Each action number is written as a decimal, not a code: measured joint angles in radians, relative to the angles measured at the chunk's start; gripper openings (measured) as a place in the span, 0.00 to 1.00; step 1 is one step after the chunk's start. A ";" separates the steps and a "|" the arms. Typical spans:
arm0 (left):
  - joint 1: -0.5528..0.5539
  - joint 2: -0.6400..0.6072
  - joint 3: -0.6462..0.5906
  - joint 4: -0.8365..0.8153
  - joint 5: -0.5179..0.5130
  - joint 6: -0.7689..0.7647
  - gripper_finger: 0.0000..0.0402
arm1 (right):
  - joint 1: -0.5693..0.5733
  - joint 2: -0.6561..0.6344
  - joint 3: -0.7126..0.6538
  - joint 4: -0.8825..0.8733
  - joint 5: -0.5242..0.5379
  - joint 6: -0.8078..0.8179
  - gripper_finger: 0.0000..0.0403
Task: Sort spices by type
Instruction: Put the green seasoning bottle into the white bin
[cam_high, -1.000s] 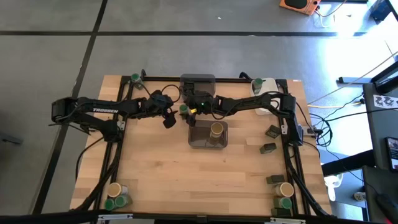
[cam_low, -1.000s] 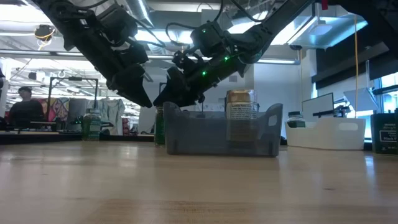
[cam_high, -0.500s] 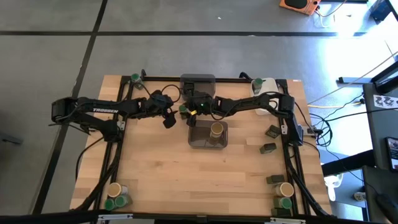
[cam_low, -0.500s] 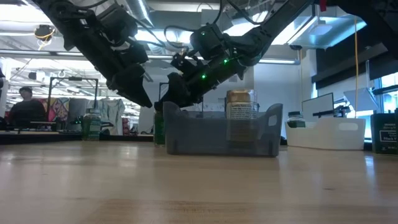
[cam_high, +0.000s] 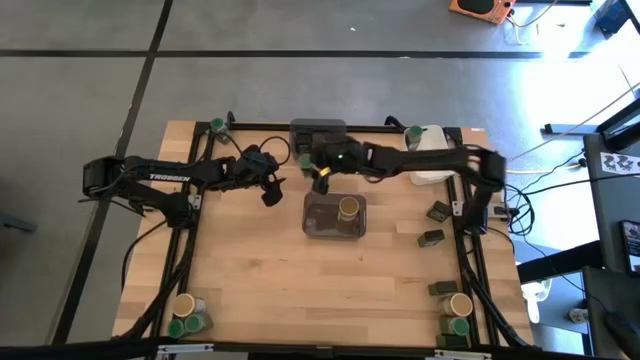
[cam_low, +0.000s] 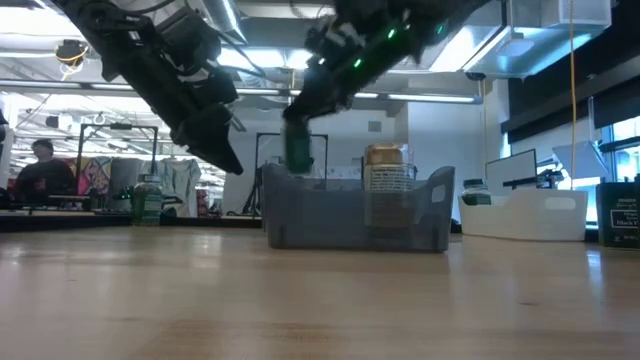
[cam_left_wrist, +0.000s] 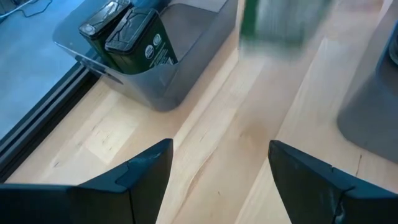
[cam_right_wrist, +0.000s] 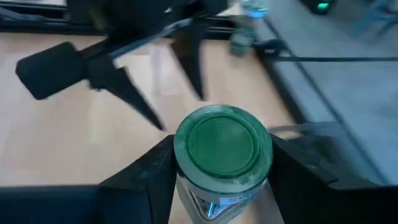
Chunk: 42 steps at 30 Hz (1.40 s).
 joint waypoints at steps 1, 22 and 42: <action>0.000 0.000 0.000 -0.003 0.000 -0.001 0.65 | 0.000 -0.029 0.000 -0.027 0.024 -0.010 0.52; -0.002 0.000 -0.062 0.078 0.000 -0.011 0.65 | -0.029 -0.435 -0.097 -0.578 0.515 0.053 0.52; -0.002 0.000 -0.071 0.129 0.000 -0.010 0.65 | -0.323 -0.560 -0.433 -0.586 0.475 0.137 0.53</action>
